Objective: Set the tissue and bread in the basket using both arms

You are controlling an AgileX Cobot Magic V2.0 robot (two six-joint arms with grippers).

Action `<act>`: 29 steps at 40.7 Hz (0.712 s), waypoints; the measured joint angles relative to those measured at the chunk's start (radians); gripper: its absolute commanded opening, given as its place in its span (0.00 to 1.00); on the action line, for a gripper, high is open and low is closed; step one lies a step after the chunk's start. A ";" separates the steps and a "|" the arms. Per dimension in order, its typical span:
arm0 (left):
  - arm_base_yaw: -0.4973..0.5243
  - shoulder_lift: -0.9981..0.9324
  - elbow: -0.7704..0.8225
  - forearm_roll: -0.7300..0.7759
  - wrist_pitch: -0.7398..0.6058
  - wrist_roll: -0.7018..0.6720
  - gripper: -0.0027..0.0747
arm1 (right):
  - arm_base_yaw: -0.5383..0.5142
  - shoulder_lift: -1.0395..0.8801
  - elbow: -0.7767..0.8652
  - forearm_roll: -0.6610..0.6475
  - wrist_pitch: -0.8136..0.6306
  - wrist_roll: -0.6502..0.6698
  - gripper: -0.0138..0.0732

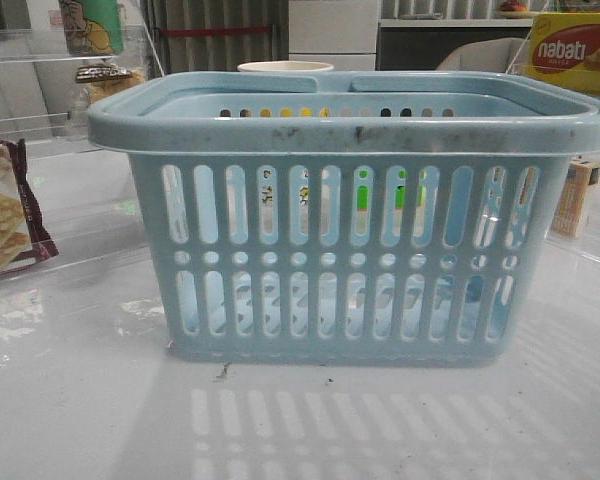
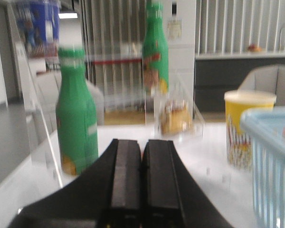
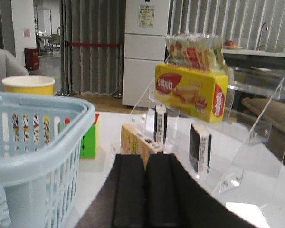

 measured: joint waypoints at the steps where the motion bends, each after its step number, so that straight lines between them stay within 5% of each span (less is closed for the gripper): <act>1: 0.000 0.000 -0.023 0.000 0.002 0.000 0.15 | 0.000 0.000 -0.024 0.000 0.016 0.000 0.22; 17: 0.000 0.203 -0.482 -0.022 0.219 0.000 0.15 | 0.000 0.179 -0.501 0.000 0.398 0.000 0.22; 29: 0.000 0.445 -0.619 -0.024 0.466 0.000 0.15 | 0.000 0.435 -0.625 0.000 0.580 0.000 0.22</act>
